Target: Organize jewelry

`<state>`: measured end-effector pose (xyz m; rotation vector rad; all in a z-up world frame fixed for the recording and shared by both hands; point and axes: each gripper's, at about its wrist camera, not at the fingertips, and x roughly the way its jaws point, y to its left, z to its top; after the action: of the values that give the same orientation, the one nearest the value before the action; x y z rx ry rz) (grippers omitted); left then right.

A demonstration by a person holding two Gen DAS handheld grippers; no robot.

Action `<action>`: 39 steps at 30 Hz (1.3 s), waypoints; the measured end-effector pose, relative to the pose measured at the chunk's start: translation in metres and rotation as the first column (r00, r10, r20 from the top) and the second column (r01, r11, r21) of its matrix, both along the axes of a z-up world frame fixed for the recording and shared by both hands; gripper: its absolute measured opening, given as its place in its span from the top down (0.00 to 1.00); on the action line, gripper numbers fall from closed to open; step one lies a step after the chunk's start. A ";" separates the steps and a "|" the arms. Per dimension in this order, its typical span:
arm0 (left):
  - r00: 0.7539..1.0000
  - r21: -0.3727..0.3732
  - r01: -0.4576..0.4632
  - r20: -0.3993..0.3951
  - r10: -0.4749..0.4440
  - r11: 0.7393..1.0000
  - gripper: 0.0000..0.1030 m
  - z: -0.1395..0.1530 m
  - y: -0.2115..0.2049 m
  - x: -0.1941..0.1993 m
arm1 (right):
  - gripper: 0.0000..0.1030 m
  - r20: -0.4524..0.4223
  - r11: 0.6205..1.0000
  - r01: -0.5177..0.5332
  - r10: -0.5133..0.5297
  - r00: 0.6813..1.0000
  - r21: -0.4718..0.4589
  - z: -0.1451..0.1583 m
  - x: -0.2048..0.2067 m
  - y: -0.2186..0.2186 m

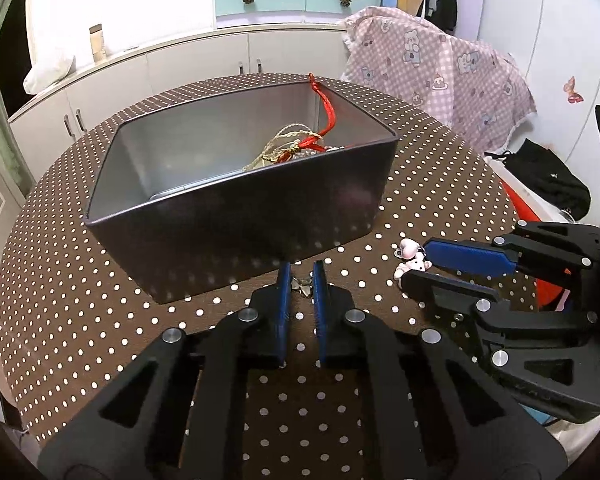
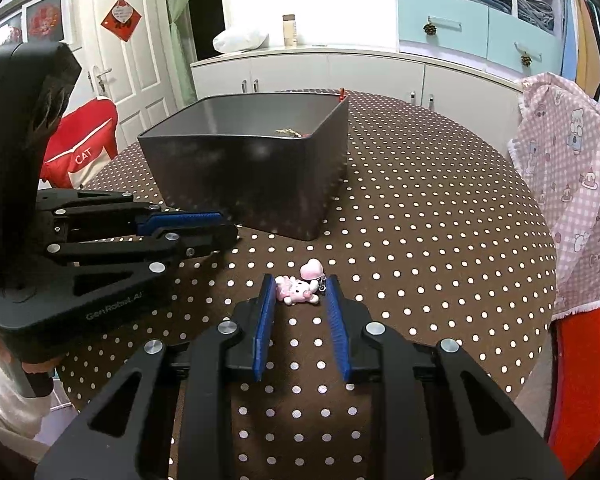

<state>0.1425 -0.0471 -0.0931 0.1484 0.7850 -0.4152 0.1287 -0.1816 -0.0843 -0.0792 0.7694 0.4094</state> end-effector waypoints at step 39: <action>0.984 -0.120 -0.068 0.154 0.086 0.990 0.89 0.059 0.052 0.009 | 0.77 0.197 0.998 -0.007 -0.005 0.980 0.057 0.078 0.018 0.017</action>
<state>0.1519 0.0047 -0.0344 0.0430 0.6059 -0.3687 0.1463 -0.1646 -0.0068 -0.0651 0.5622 0.4179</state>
